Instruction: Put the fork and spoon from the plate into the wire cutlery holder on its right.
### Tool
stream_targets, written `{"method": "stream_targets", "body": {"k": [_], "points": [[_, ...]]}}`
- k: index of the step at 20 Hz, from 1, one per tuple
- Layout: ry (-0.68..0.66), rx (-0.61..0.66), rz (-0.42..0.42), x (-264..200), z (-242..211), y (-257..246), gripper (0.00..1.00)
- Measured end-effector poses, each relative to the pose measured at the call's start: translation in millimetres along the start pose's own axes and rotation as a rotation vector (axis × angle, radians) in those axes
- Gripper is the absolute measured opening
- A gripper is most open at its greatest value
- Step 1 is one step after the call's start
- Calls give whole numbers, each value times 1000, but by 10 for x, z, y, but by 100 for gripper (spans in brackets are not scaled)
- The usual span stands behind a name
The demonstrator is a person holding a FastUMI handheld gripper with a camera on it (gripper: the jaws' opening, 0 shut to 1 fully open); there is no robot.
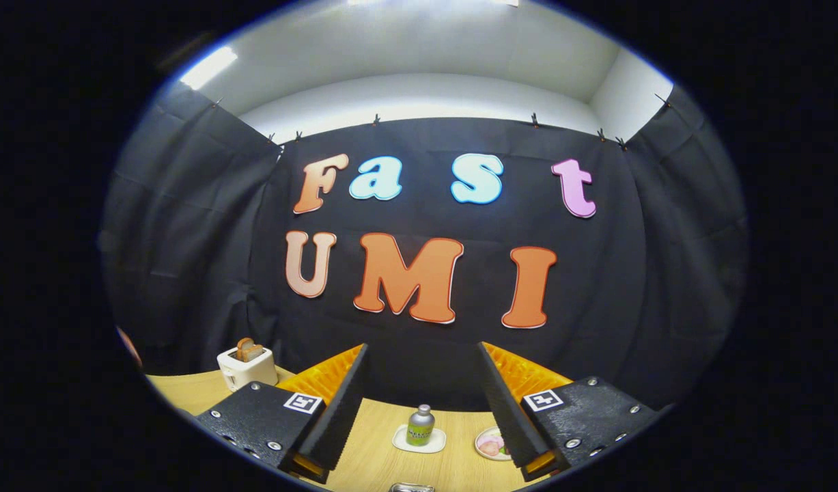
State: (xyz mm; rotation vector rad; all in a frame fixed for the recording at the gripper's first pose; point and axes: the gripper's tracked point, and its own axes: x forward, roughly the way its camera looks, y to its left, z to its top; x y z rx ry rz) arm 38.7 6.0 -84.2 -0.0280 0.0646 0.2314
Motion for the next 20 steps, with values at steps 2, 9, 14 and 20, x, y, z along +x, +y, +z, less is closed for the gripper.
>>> {"method": "stream_targets", "body": {"k": [2,9,14,20], "points": [[-46,-27,15,12,93,97,93],[-92,-44,42,-27,255,288,97],[-68,-71,24,-61,175,266,97],[-48,-64,-8,-115,106,188,97]]}}
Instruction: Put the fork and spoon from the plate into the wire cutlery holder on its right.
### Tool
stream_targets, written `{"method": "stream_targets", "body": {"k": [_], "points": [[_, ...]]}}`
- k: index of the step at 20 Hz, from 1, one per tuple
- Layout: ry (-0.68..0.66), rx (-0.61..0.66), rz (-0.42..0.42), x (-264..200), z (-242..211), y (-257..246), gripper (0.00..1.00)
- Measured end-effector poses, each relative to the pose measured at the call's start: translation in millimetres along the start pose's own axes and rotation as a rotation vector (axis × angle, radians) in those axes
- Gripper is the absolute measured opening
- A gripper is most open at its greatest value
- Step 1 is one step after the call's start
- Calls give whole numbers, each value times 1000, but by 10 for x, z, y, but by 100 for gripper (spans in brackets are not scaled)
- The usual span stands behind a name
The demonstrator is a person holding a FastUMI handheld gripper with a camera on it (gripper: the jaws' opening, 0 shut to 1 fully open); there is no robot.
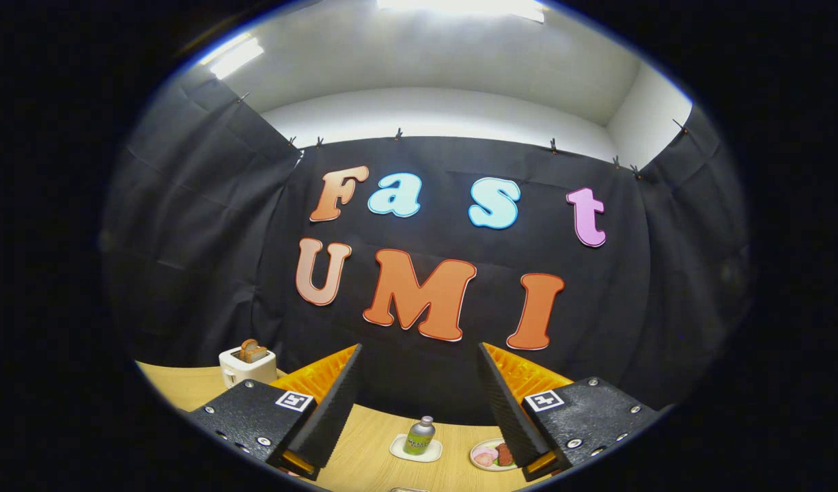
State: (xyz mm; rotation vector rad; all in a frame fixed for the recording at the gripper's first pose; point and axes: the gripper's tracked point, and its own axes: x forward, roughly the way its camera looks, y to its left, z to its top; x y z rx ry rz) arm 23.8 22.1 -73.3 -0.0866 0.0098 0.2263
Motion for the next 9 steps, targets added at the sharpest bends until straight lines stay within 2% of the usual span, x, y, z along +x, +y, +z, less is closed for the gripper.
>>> {"method": "stream_targets", "body": {"k": [9], "points": [[-3,42,-48,-56,-15,-195,97]]}}
